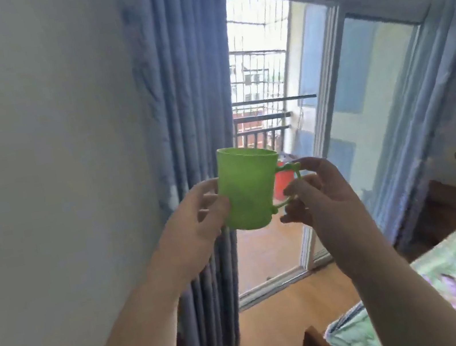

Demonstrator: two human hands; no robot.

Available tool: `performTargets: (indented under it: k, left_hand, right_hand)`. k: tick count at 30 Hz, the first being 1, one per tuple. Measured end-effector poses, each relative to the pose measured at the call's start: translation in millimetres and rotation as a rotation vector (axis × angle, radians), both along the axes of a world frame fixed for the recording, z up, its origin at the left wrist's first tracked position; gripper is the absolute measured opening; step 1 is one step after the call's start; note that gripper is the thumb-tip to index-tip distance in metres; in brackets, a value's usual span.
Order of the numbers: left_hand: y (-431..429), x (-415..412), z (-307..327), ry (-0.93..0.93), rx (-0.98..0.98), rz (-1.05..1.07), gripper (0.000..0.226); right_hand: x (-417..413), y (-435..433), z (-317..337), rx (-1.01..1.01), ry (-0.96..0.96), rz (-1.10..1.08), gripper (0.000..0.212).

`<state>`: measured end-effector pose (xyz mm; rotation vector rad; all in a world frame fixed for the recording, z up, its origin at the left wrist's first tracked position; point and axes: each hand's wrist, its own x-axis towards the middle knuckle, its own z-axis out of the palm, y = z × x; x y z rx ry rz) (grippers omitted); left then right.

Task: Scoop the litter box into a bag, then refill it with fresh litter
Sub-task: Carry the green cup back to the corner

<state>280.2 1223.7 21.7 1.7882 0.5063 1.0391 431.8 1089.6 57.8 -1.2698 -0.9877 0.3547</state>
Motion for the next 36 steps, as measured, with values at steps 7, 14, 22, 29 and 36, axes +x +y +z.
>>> performTargets:
  k: [7,14,22,29,36]
  left_hand:
    - [76,-159,-40,0.067,-0.072,0.297,0.022]
    - [195,-293,-67,0.169,-0.111,0.441,0.027]
    - [312,-366,-132,0.328,-0.253,0.412,0.031]
    - [380,-382,-247,0.427,-0.456,0.446,0.034]
    - [464,-390,-402,0.51,-0.754,0.564,0.038]
  right_hand:
    - [-120,131,-30,-0.131,0.004,0.317,0.013]
    - [-240,289,-67,-0.255,-0.029,0.423,0.013]
    - [-305,417,-144,-0.387,-0.111,0.369,0.015]
    - [-326,497,-266,-0.664,-0.08,0.447,0.014]
    - [-342,594,-438,-0.982,-0.139,0.634,0.016]
